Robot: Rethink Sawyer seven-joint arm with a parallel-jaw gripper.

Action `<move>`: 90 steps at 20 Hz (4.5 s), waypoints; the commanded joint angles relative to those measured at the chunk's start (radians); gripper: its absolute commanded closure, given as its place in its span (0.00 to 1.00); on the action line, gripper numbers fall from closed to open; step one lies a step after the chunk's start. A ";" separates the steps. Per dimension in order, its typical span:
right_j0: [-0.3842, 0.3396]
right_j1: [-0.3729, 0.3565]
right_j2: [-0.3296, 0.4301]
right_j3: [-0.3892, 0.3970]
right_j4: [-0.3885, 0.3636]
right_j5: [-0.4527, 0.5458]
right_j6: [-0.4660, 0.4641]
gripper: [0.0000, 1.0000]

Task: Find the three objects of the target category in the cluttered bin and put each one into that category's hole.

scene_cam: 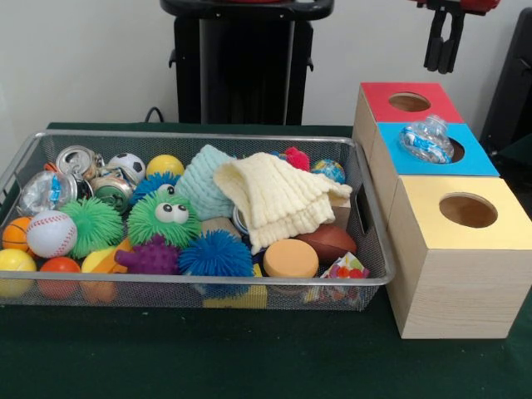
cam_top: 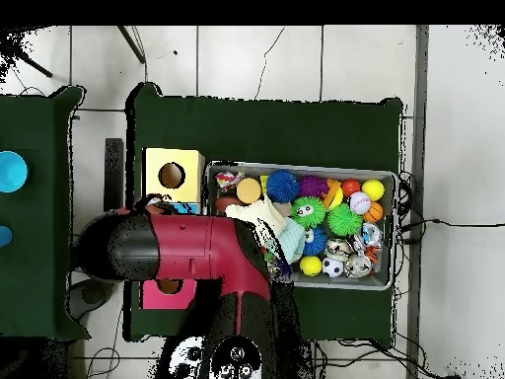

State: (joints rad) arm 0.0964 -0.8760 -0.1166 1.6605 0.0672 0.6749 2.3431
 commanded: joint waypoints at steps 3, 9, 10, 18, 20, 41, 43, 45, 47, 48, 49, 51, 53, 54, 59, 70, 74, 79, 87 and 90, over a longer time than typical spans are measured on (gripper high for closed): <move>-0.043 0.053 0.043 0.096 0.018 0.154 0.064 1.00; -0.014 0.120 0.050 0.118 0.025 -0.003 0.127 1.00; -0.001 0.127 0.042 0.121 0.025 -0.019 0.148 1.00; 0.037 0.098 0.015 0.185 0.063 -0.017 0.200 1.00; 0.069 0.100 0.001 0.189 0.080 -0.016 0.244 1.00; 0.174 -0.011 -0.188 -0.023 0.127 0.523 0.272 1.00; 0.150 -0.003 -0.196 -0.047 0.106 0.518 0.238 1.00; 0.131 0.016 -0.197 -0.058 0.092 0.467 0.220 1.00; 0.102 0.038 -0.180 -0.055 0.094 0.418 0.196 1.00; 0.089 0.049 -0.173 -0.058 0.092 0.396 0.182 1.00; 0.080 0.060 -0.171 -0.066 0.085 0.386 0.180 1.00; 0.056 0.080 -0.164 -0.079 0.077 0.381 0.170 1.00; 0.039 0.108 -0.153 -0.092 0.074 0.369 0.167 1.00; 0.033 0.123 -0.150 -0.095 0.070 0.355 0.168 1.00; 0.019 0.170 -0.131 -0.111 0.056 0.346 0.170 1.00; 0.088 0.131 -0.161 -0.069 0.061 0.355 0.261 1.00; 0.065 0.175 -0.145 -0.070 0.070 0.282 0.239 1.00; 0.028 0.218 -0.126 -0.074 0.078 0.232 0.205 1.00; 0.035 0.292 -0.114 -0.132 0.068 0.120 0.211 1.00; 0.021 0.310 -0.091 -0.124 0.089 0.098 0.193 1.00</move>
State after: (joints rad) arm 0.1610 -0.6501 -0.2975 1.5567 0.1542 0.8671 2.4447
